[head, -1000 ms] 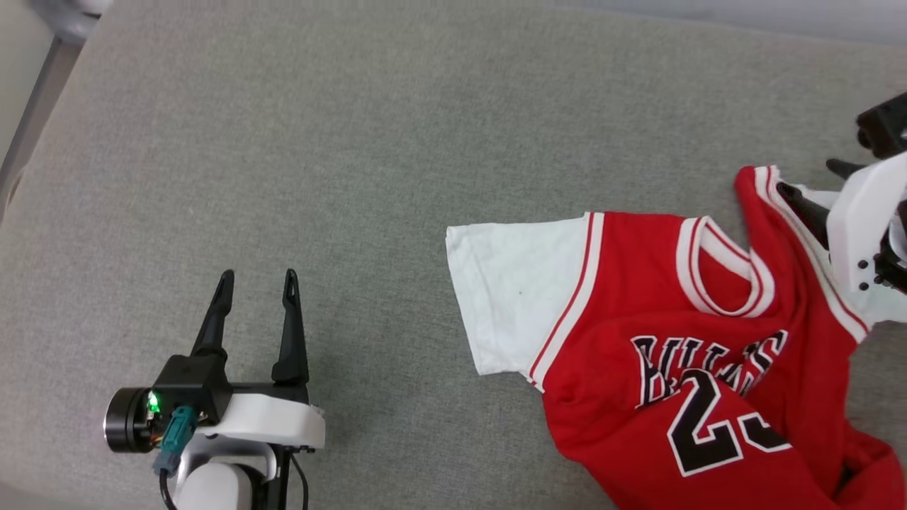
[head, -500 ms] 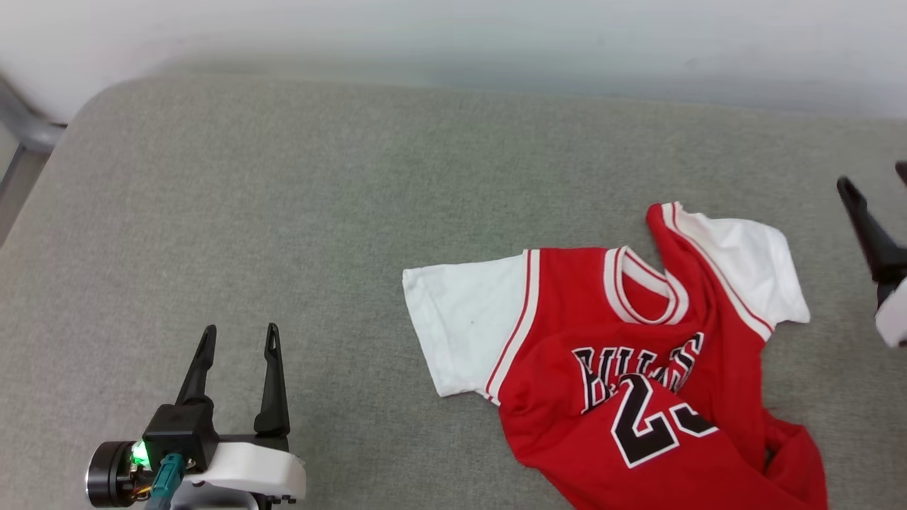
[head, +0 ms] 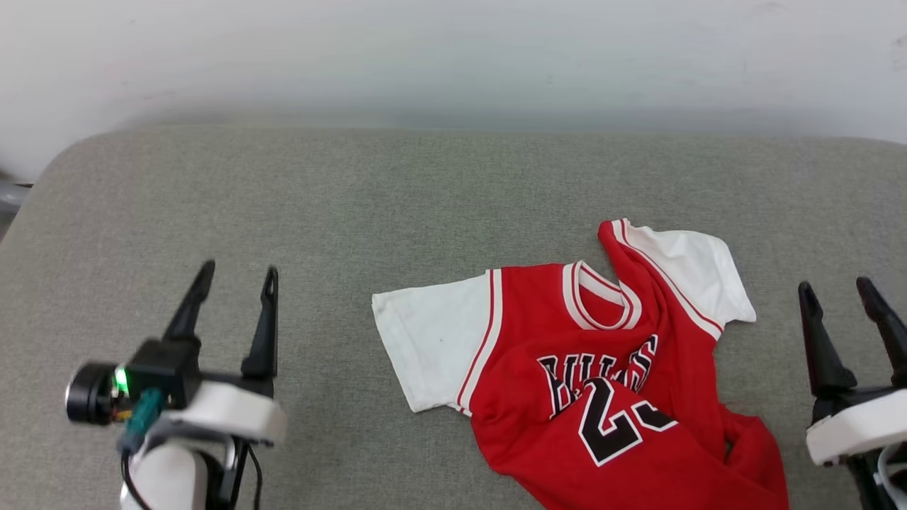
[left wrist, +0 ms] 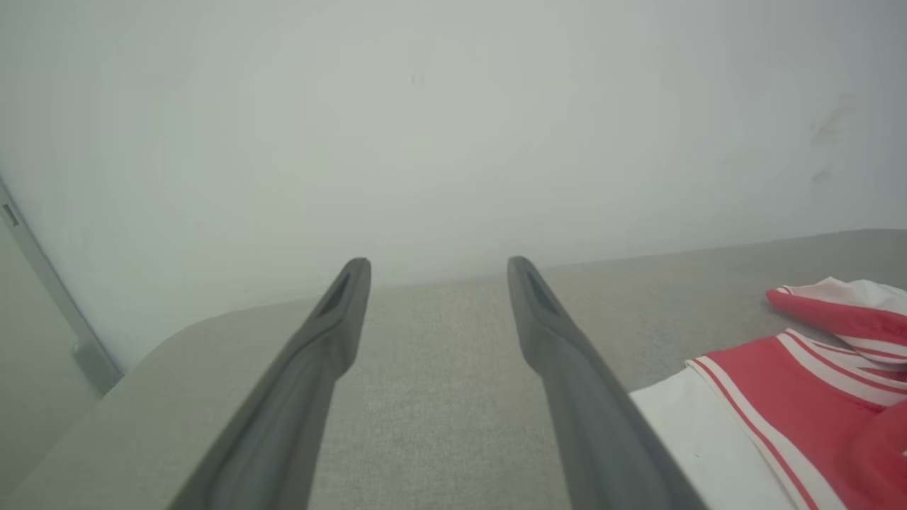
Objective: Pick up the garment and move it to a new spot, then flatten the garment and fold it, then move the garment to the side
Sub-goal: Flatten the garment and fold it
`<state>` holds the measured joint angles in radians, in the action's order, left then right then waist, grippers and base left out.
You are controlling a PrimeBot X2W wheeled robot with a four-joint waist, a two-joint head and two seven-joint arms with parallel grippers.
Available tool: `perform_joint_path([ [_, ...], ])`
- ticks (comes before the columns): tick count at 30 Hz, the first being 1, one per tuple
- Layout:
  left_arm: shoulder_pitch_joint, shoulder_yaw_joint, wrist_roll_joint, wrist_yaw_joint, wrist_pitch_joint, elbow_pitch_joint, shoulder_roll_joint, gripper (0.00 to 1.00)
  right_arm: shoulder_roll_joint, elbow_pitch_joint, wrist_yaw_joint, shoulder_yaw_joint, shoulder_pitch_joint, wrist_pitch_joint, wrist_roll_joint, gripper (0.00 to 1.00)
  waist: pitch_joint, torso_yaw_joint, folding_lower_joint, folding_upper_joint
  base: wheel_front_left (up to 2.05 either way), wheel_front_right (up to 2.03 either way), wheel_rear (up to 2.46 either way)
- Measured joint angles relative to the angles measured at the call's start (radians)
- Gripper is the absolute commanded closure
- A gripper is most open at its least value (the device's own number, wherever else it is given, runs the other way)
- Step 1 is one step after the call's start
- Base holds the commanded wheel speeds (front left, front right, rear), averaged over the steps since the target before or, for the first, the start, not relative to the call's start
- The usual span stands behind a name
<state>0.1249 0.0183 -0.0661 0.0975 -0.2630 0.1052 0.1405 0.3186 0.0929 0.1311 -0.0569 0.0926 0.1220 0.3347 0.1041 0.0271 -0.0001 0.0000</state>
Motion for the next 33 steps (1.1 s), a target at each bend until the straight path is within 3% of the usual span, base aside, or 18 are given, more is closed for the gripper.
perform_joint_path([
  [3, 0.08, -0.035, -0.024, 0.018, 0.012, 0.038, 0.041, 0.0, -0.057, -0.063, 0.0, -0.028, -0.046, -0.009, -0.034, 0.0, -0.004, -0.01, 0.0, 0.0, 0.0, 0.0, 0.0],
  [7, 0.195, -0.112, -0.091, 0.03, 0.118, 0.077, 0.105, 0.0, -0.112, -0.127, 0.0, -0.034, -0.091, -0.031, -0.072, 0.0, -0.004, -0.024, 0.0, 0.0, 0.0, 0.0, 0.0],
  [13, 0.368, -0.317, -0.31, 0.032, 0.362, 0.11, 0.241, 0.0, -0.135, -0.176, 0.0, -0.029, -0.109, -0.044, -0.1, 0.0, 0.009, -0.043, 0.0, 0.0, 0.0, 0.0, 0.0],
  [20, 0.509, -0.533, -0.522, 0.032, 0.679, 0.164, 0.351, 0.0, -0.161, -0.19, 0.0, -0.011, -0.113, -0.034, -0.122, 0.0, 0.039, -0.069, 0.0001, 0.0, 0.0, 0.0, 0.0],
  [26, 0.608, -0.675, -0.626, 0.032, 0.848, 0.231, 0.4, 0.0, -0.164, -0.184, 0.0, 0.007, -0.088, -0.023, -0.126, 0.0, 0.08, -0.098, 0.0001, 0.0, 0.0, 0.0, 0.0],
  [33, 0.684, -0.83, -0.682, 0.032, 0.927, 0.315, 0.422, 0.0, -0.165, -0.163, 0.0, 0.021, -0.046, -0.003, -0.132, 0.0, 0.139, -0.135, 0.0001, 0.0, 0.0, 0.0, 0.0],
])
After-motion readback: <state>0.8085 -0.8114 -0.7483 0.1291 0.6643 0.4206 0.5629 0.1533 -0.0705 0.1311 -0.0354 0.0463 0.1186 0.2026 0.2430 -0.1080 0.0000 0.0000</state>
